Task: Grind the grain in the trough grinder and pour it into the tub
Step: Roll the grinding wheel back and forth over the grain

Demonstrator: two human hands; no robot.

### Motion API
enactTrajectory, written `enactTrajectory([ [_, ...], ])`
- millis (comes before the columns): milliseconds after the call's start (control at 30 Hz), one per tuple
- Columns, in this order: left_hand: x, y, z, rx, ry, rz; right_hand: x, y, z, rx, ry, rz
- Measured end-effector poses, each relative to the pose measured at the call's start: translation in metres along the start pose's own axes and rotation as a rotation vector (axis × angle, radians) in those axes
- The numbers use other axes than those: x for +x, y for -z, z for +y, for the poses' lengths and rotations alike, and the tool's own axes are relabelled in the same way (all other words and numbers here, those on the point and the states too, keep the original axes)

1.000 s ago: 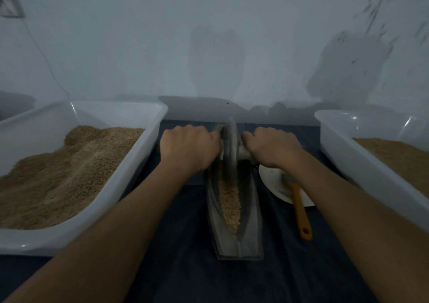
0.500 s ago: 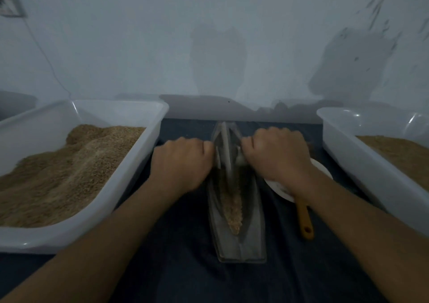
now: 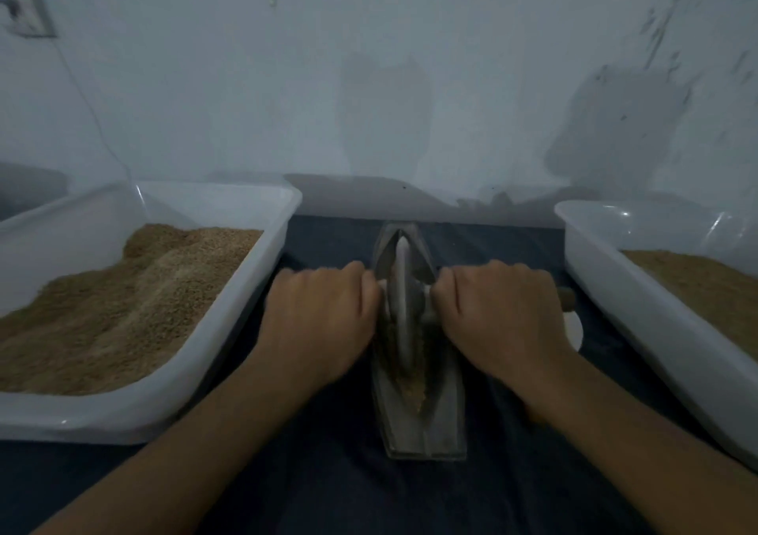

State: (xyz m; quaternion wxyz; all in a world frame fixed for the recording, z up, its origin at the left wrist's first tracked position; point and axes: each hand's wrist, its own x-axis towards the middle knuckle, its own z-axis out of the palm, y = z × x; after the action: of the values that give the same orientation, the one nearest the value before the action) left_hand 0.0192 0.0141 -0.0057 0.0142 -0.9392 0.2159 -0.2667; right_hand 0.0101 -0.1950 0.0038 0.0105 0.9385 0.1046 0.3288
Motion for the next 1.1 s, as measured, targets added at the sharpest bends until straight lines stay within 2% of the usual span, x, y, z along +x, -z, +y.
enactTrajectory([
  [100,-0.024,0.002,-0.004,-0.094,0.064,0.041,-0.01,0.012,-0.005,0.025,0.077,0.116],
  [167,-0.022,0.002,-0.006,-0.033,0.007,0.019,-0.003,0.01,-0.003,0.013,0.087,0.094],
  [267,0.01,-0.008,-0.008,0.116,-0.056,-0.016,0.026,-0.008,0.004,-0.11,0.024,-0.11],
  [333,0.048,-0.019,-0.013,0.159,0.019,-0.121,0.056,-0.027,0.02,-0.065,-0.049,-0.317],
  [400,0.084,-0.027,-0.022,0.108,0.122,-0.239,0.083,-0.041,0.033,0.022,0.006,-0.512],
  [467,0.107,-0.032,-0.027,0.065,0.186,-0.289,0.1,-0.047,0.039,0.103,0.052,-0.654],
  [533,0.114,-0.035,-0.027,0.037,0.221,-0.288,0.107,-0.049,0.041,0.152,0.026,-0.714],
  [633,0.09,-0.026,-0.018,0.106,0.153,-0.245,0.089,-0.037,0.034,0.01,0.07,-0.625],
  [667,0.076,-0.022,-0.014,0.141,0.108,-0.189,0.076,-0.034,0.032,-0.015,0.038,-0.544],
  [733,0.042,-0.011,-0.005,0.197,0.024,-0.074,0.046,-0.028,0.024,-0.114,0.119,-0.275],
  [800,0.01,0.003,0.004,0.161,0.009,-0.004,0.018,-0.016,0.017,-0.028,0.098,-0.104],
  [900,-0.023,0.013,0.013,0.096,0.09,0.056,0.002,-0.006,0.013,0.19,0.097,0.025],
  [1000,-0.026,0.009,0.008,0.097,0.136,0.061,0.013,-0.004,0.01,0.109,0.158,0.033],
  [1100,-0.001,-0.006,-0.001,0.175,0.044,0.006,0.035,-0.016,0.012,-0.067,0.262,-0.045],
])
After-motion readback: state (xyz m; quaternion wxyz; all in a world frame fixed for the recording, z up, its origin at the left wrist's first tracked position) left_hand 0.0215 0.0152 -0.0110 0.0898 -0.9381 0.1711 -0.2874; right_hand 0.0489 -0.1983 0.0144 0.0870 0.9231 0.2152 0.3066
